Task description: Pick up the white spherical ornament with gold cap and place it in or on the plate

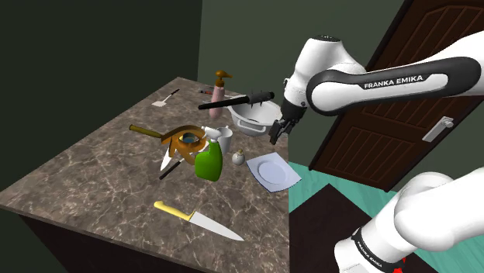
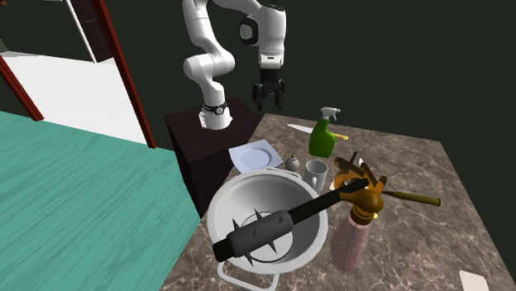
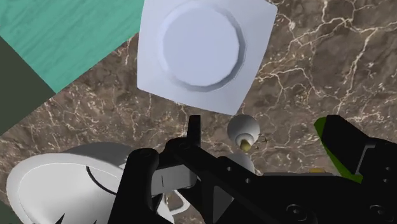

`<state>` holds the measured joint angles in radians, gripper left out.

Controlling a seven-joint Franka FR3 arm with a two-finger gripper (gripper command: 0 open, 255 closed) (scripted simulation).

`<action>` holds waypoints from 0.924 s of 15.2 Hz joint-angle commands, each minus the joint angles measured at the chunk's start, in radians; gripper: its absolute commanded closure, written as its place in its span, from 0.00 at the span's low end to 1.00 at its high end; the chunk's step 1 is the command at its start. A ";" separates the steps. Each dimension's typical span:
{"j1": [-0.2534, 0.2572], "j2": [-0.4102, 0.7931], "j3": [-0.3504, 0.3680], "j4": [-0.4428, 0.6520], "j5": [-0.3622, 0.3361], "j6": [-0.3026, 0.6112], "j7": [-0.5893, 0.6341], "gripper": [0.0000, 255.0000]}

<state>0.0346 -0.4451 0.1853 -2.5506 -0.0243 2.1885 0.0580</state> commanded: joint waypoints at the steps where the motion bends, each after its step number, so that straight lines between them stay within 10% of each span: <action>1: -0.007 0.088 0.024 0.018 -0.031 0.084 0.019 0.00; 14: -0.035 0.563 0.095 0.198 -0.421 0.395 0.278 0.00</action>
<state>-0.0012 0.0986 0.2849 -2.3569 -0.4230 2.5680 0.3229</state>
